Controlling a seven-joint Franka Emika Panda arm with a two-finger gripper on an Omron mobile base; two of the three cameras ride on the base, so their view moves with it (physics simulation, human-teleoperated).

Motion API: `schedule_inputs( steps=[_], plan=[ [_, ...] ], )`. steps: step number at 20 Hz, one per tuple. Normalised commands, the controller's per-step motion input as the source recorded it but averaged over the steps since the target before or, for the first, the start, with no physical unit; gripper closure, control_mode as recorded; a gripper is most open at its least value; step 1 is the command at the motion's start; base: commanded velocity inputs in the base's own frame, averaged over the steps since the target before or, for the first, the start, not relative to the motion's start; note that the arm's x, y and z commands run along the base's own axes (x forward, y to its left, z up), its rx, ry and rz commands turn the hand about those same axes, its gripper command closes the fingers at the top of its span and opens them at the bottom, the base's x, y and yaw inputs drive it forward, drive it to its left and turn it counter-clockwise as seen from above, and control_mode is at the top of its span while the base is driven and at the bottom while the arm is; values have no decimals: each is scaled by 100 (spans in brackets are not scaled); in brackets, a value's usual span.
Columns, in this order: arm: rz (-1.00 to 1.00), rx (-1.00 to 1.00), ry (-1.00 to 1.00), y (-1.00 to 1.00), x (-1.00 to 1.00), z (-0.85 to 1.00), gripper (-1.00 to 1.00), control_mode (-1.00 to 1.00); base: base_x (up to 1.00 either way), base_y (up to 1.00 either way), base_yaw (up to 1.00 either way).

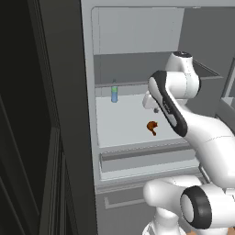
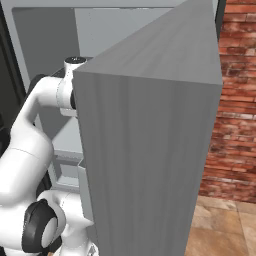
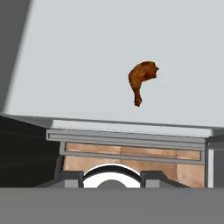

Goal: Take the chicken drumstick from the fridge and place it on the digital scale on the counter by the fridge. Wait a few seconds for a reading, then move it to the plate on the dining counter.

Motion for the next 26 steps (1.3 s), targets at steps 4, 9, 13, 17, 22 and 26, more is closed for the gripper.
schedule_inputs(
  steps=[4, 9, 13, 17, 22, 26],
  plan=[
    [0, 2, -2, 0, 0, -2, -100, -100, 0, 0, 0],
    [0, 0, 0, 3, -4, -1, -100, -100, 0, 0, 0],
    [0, -1, 0, 1, -32, -9, -100, -100, 0, 0, 0],
    [2, -2, 0, -2, -3, -25, -100, -100, 0, 0, 0],
    [7, -4, 0, -20, 7, -33, -100, -100, 0, 0, 0],
    [9, -1, 0, -20, 46, -59, -100, -100, 0, 0, 0]
  ],
)
